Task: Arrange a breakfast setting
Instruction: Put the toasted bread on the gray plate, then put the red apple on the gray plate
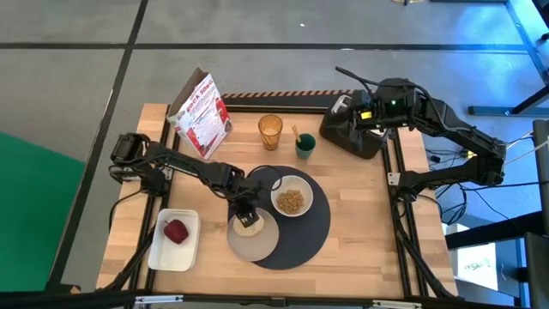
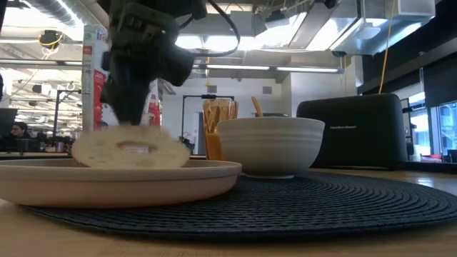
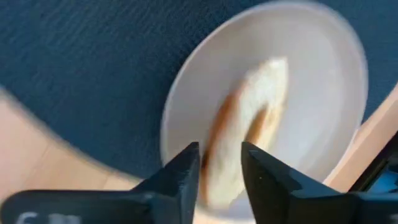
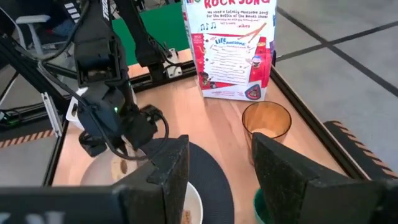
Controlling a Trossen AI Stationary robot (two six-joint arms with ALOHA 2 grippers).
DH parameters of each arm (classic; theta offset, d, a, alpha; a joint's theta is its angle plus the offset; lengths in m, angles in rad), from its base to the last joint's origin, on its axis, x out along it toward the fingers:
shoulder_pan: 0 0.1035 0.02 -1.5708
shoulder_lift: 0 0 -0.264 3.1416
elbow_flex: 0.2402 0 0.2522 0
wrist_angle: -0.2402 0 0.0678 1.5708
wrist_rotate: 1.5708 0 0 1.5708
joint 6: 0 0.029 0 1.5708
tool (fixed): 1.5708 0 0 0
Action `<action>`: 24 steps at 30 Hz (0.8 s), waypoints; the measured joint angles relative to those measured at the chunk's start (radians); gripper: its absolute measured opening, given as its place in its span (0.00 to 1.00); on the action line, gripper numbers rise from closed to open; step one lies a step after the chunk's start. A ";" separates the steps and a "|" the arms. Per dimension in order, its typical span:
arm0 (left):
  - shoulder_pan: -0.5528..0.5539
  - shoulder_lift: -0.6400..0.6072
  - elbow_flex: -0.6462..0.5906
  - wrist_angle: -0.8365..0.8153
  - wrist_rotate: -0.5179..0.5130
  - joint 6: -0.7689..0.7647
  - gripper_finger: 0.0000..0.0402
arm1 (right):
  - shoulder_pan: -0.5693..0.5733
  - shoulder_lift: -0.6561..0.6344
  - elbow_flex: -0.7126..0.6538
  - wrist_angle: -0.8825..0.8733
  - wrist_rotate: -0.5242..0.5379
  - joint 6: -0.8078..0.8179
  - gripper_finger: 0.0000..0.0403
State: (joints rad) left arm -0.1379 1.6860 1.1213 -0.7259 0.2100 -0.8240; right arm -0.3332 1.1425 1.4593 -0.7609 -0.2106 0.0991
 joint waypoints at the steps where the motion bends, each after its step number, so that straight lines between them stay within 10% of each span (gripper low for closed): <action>1: 0.000 -0.003 0.008 -0.033 0.001 -0.004 0.30 | 0.000 0.001 0.000 0.000 0.001 -0.003 0.41; 14: -0.060 -0.017 0.270 -0.578 -0.101 0.163 0.37 | 0.062 0.000 0.000 -0.045 0.224 0.185 0.41; 24: -0.301 -0.134 0.228 -0.697 -0.230 -0.340 0.40 | 0.235 0.021 -0.001 -0.040 0.499 0.387 0.41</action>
State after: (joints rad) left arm -0.4385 1.5517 1.3498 -1.4230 -0.0197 -1.1640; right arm -0.0984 1.1631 1.4586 -0.8008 0.2882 0.4856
